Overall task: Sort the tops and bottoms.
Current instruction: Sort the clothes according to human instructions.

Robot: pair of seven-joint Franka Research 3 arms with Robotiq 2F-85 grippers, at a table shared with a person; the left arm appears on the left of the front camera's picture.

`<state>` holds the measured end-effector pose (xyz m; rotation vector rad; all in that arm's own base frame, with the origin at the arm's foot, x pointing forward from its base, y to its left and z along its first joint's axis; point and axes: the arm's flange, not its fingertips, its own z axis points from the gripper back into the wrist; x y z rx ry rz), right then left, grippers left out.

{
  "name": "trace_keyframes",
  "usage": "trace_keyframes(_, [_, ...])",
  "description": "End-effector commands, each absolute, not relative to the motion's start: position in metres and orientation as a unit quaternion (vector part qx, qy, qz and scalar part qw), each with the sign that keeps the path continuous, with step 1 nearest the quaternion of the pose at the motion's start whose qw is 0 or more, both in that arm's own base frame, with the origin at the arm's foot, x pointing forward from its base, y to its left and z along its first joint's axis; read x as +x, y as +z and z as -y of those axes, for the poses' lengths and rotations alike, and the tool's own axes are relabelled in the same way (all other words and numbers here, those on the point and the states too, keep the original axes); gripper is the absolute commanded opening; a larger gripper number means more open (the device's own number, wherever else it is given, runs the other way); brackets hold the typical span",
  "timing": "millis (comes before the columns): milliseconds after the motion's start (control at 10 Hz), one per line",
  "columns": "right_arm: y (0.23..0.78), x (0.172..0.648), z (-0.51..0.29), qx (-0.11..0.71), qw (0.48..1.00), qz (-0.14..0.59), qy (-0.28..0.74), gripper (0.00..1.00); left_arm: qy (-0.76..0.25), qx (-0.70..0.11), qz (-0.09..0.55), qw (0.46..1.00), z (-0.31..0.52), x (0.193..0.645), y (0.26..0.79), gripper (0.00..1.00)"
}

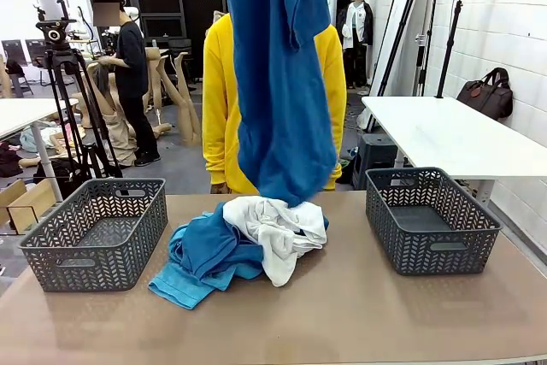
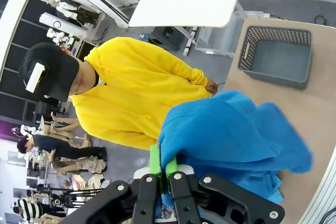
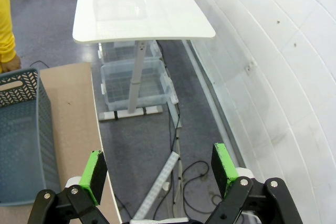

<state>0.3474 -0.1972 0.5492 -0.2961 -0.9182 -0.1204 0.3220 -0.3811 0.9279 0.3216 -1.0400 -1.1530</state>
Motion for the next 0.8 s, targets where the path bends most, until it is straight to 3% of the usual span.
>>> trace_keyframes(0, [0.5478,0.3462,0.1974,-0.144,0.887,0.436,-0.056,1.00,-0.517,0.147,0.472,0.699,0.3788,0.3159,0.9322,0.00])
trace_keyframes(700, [0.5478,0.3462,0.1974,-0.144,0.887,0.436,-0.056,1.00,-0.517,0.147,0.472,0.699,0.3788,0.3159,0.9322,0.00])
